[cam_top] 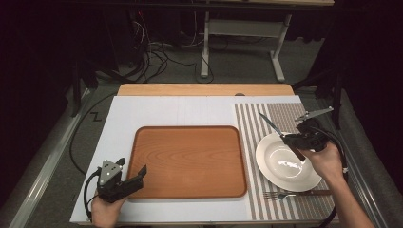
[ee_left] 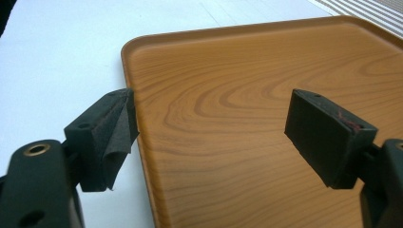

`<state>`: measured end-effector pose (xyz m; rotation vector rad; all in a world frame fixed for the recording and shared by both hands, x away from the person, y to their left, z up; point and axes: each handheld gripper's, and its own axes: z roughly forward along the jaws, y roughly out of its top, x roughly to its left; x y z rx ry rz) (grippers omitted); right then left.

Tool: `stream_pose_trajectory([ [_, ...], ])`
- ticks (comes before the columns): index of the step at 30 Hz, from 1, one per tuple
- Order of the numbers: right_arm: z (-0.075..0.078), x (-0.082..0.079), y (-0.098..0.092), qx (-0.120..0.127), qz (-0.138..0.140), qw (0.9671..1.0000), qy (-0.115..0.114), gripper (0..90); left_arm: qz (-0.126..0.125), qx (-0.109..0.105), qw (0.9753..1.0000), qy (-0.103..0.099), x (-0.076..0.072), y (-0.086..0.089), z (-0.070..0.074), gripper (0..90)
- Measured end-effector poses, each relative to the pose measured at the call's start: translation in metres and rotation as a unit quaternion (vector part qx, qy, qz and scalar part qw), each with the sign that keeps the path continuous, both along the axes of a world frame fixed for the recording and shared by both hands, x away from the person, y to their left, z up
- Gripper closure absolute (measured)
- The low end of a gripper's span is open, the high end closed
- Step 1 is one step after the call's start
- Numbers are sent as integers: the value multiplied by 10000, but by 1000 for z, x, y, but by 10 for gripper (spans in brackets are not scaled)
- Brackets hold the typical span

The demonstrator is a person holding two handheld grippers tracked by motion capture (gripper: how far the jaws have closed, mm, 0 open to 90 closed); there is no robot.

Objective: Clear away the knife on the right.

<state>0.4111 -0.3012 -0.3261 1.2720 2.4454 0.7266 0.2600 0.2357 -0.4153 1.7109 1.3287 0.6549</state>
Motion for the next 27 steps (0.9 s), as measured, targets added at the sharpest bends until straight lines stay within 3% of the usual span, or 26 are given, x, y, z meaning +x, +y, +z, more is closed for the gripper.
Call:
stream_pose_trajectory([
  [10, 0, -14, 17, 35, 274, 9996, -13, 778, -9, 0, 10000, -12, 0, 0, 0, 192],
  [27, -7, -26, 29, 190, 457, 9988, 31, 778, -16, -7, 10000, -9, -1, 0, 0, 192],
])
